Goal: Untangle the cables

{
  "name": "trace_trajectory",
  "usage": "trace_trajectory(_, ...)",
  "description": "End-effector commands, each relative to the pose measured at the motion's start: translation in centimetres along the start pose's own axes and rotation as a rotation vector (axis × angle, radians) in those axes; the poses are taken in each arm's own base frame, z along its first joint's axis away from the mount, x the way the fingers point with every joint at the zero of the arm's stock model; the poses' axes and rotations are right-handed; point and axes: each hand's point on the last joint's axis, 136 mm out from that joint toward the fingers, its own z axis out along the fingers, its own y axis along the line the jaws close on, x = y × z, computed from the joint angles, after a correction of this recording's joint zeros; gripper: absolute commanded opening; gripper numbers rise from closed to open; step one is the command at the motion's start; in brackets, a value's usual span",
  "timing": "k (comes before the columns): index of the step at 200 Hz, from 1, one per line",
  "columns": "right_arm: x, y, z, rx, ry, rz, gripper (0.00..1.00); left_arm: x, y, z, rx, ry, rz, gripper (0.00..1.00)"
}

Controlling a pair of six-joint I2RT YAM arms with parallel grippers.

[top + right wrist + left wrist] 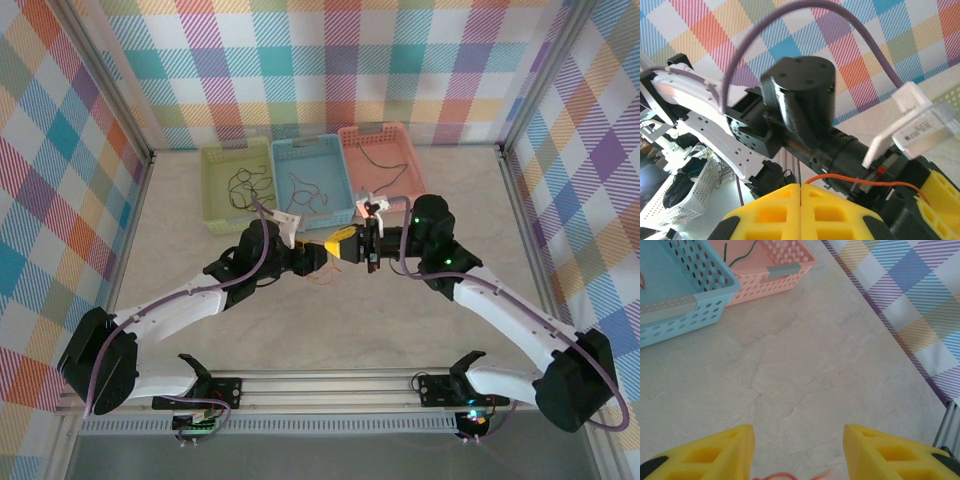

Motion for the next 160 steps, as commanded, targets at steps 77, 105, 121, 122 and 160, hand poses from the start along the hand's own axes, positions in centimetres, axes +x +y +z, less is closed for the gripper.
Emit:
trace_trajectory(77,-4.9,2.7,-4.4,0.189,-0.175,-0.194,0.0,-0.7,0.7,-0.1,-0.076,-0.007,0.013,0.43)
trace_trajectory(105,-5.8,1.5,-6.3,0.299,-0.241,-0.192,0.0,-0.6,0.9,-0.1,-0.083,-0.003,0.012,0.39)
trace_trajectory(121,-6.1,1.1,-7.3,0.343,-0.271,-0.189,0.0,-0.7,0.9,-0.1,-0.088,-0.005,0.011,0.37)
trace_trajectory(122,-6.2,1.0,-7.4,0.346,-0.273,-0.19,0.0,-0.6,1.0,-0.1,-0.09,-0.004,0.011,0.37)
trace_trajectory(160,-7.6,-0.2,-10.5,0.5,-0.358,-0.193,0.0,-0.6,1.2,0.0,-0.105,-0.001,0.009,0.35)
